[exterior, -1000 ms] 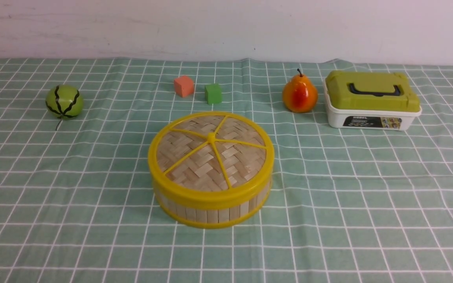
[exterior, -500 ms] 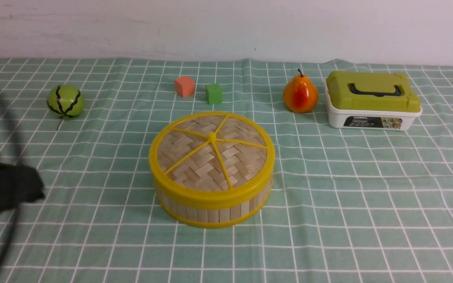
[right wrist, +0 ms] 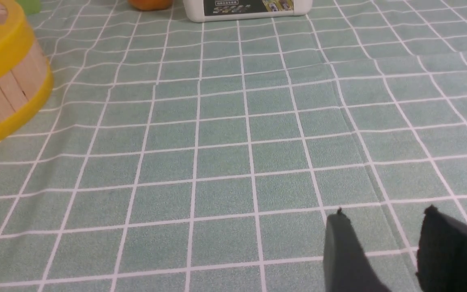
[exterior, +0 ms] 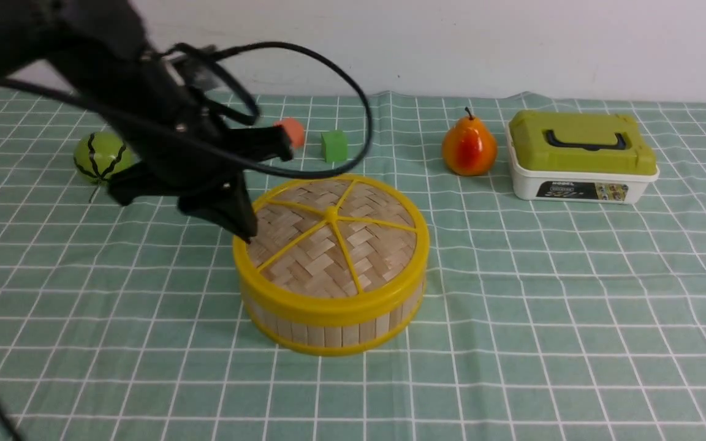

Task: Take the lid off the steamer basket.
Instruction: Use the left arm to lift the lid of the steamer

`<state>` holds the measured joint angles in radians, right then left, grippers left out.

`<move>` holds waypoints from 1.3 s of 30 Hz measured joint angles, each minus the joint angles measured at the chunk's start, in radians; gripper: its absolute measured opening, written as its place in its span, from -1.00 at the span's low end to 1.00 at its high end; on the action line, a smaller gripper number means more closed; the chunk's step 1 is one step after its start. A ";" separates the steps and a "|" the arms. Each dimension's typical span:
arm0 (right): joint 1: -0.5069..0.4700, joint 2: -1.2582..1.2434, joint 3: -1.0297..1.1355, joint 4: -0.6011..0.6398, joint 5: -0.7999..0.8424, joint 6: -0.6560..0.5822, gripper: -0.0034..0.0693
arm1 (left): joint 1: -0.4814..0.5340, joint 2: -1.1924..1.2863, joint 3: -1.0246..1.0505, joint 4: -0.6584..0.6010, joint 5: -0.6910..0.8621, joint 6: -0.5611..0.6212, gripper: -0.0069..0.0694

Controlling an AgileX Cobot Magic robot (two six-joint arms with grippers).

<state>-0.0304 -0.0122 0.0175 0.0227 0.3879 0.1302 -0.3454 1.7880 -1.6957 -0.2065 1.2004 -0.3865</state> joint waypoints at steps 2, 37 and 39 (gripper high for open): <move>0.000 0.000 0.000 0.000 0.000 0.000 -0.24 | -0.064 0.122 -0.142 0.099 0.018 -0.053 -0.85; 0.000 0.000 0.000 0.000 0.000 0.000 -0.24 | -0.184 0.450 -0.494 0.383 0.040 -0.097 0.13; 0.000 0.000 0.000 0.000 0.000 0.000 -0.24 | -0.184 0.459 -0.494 0.385 0.040 -0.097 0.13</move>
<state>-0.0304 -0.0122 0.0175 0.0227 0.3879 0.1302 -0.5293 2.2474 -2.1900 0.1786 1.2407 -0.4832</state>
